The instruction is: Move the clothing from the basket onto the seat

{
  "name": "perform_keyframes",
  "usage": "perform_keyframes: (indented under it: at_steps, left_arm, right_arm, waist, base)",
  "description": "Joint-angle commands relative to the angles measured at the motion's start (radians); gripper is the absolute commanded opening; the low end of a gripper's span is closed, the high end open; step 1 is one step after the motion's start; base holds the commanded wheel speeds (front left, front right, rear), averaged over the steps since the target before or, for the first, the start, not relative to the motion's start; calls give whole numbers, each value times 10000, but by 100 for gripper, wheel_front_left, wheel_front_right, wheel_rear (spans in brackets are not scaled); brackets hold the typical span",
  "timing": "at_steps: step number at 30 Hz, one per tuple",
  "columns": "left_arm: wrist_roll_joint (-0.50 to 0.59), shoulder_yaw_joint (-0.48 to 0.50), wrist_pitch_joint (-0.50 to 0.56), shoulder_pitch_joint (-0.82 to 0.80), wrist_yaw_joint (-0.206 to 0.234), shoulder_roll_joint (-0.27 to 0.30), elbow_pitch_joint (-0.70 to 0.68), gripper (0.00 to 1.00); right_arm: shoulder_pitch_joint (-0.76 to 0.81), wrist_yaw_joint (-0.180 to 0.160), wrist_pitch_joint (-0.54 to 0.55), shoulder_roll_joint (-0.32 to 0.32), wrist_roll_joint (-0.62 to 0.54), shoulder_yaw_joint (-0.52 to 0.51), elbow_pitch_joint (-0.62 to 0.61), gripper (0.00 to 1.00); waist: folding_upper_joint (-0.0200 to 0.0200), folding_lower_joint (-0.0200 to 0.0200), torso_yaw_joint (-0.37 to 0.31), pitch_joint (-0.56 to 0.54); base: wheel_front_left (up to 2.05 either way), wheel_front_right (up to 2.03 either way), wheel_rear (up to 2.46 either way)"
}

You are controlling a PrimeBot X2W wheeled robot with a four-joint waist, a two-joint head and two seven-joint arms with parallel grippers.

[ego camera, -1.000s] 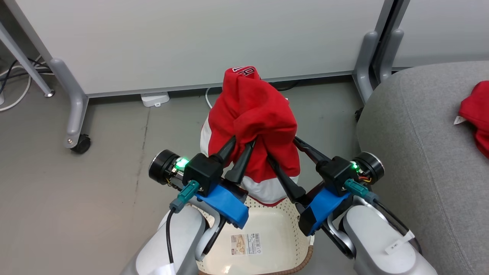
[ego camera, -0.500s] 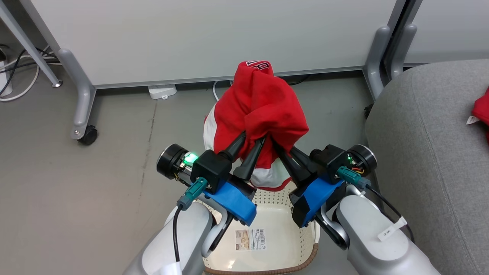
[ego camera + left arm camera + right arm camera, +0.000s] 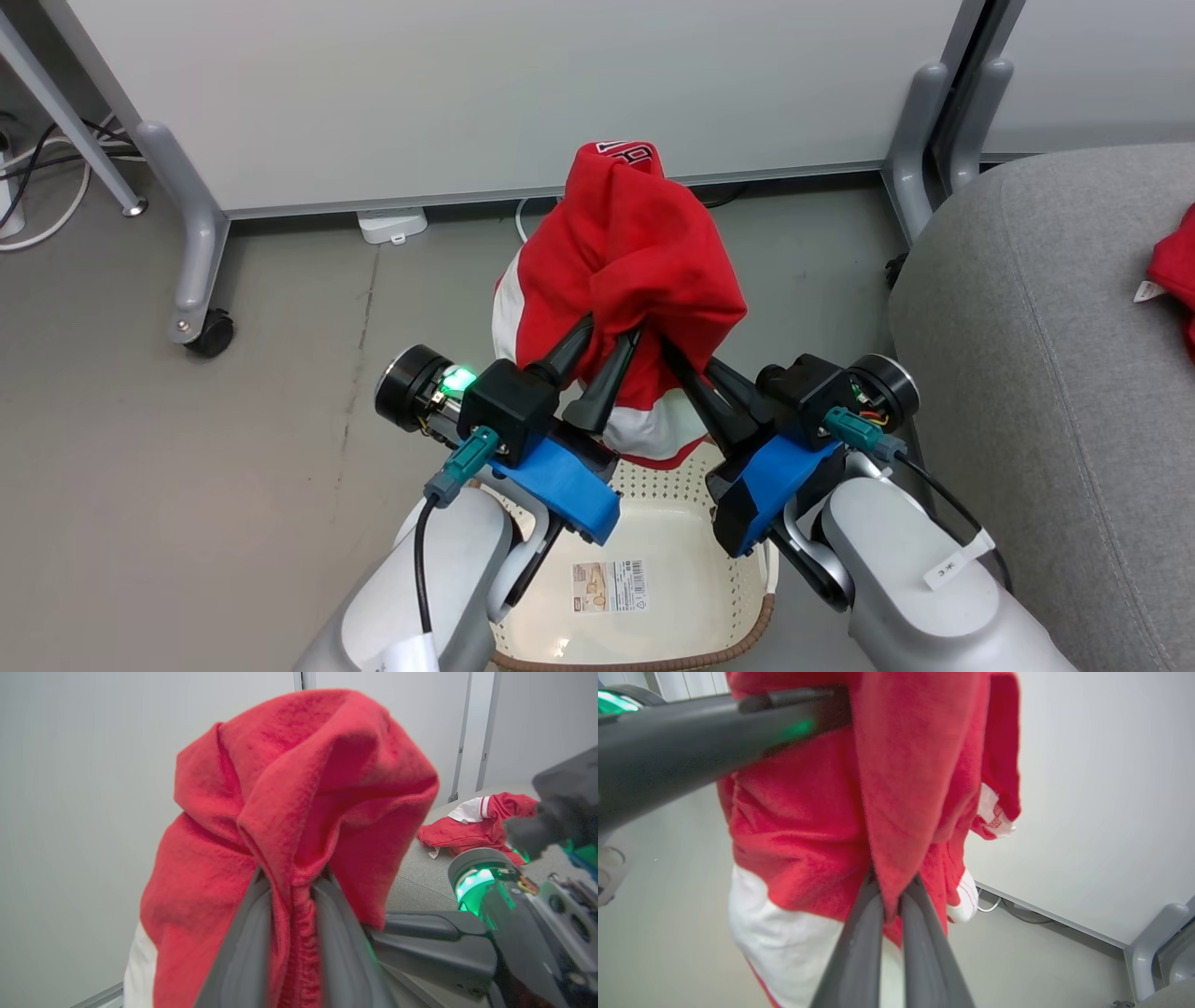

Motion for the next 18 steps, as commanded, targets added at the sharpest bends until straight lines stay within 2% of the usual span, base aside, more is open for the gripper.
perform_keyframes:
  at_steps: [1, 10, 11, 12, 13, 18]
  left_arm:
    - [78, 57, -50, -58, -52, -9, 2, 0]
    - [170, 158, -50, 12, -61, -18, 10, 0]
    - [198, 197, -50, -2, -21, -19, -28, 8]
    - [219, 187, -50, -2, -4, -21, 9, 84]
    - [249, 196, -50, -6, -6, -26, 18, 100]
    - [371, 289, -50, 23, 5, -34, -51, 100]
  right_arm:
    - [-55, 1, -1, -48, 50, 18, -24, 0]
    - [-1, 1, -1, -76, 96, 50, -60, 0]
    - [3, 1, -1, -85, 98, 58, -64, 0]
    - [4, 1, -1, -98, 96, 69, -66, 0]
    - [6, 1, -1, -110, 102, 73, -70, 0]
    - [30, 1, -1, -134, 126, 59, -105, 0]
  waist:
    - [-1, -1, -4, -3]
    - [-1, -1, -12, -3]
    - [-1, -1, -11, 6]
    - [-1, -1, -9, 12]
    - [-1, -1, -7, 15]
    - [-1, -1, -3, 18]
  base:
    - [0, 0, 0]
    - [0, 0, 0]
    - [0, 0, 0]
    - [0, 0, 0]
    - [0, 0, 0]
    - [0, 0, 0]
